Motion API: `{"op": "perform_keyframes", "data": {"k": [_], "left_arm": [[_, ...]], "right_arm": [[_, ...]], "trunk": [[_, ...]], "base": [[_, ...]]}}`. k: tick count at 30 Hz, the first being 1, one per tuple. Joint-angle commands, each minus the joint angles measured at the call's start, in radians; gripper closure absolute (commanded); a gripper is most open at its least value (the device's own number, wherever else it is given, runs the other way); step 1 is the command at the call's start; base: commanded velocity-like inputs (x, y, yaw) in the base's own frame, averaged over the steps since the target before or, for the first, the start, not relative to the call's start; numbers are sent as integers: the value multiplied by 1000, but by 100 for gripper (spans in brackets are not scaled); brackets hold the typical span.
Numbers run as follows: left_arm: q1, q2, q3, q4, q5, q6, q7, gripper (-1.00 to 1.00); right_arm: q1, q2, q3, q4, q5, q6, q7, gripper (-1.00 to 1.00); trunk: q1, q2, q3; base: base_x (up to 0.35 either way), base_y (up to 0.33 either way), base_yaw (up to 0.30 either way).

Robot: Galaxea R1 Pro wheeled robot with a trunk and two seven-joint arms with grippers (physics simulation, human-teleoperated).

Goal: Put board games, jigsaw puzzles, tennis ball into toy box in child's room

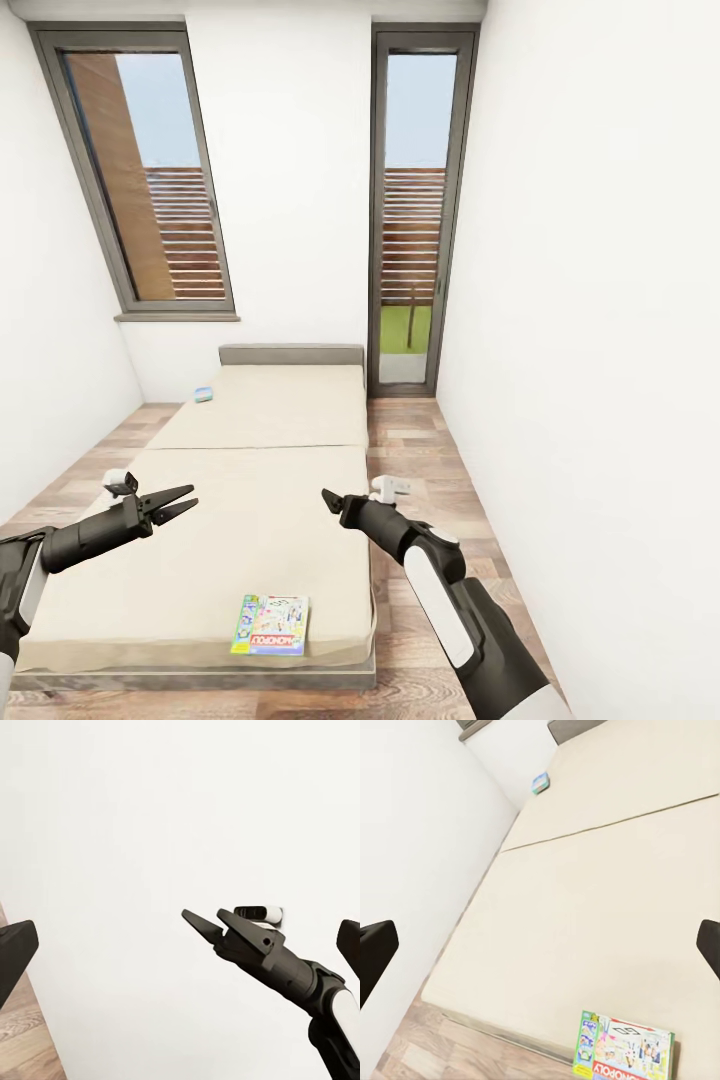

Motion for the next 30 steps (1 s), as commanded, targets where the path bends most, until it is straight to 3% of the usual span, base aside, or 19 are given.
{"op": "perform_keyframes", "data": {"k": [1,20,26,30], "left_arm": [[-1,0,0,0,-1,11,-4,-100],[1,1,4,27,-16,12,33,-100],[4,-5,1,89,-46,-21,128,-100],[5,-5,1,180,-62,-114,241,-100]], "right_arm": [[-1,0,0,-1,-2,4,1,-100],[-1,0,5,-15,-1,36,0,-100],[0,0,-2,-35,-7,80,2,-100],[0,0,-17,-37,-14,95,5,-100]], "trunk": [[1,-2,-2],[1,-2,-2],[1,-2,-2],[1,-2,-2]], "base": [[0,0,0],[0,0,0],[0,0,0],[0,0,0]]}}
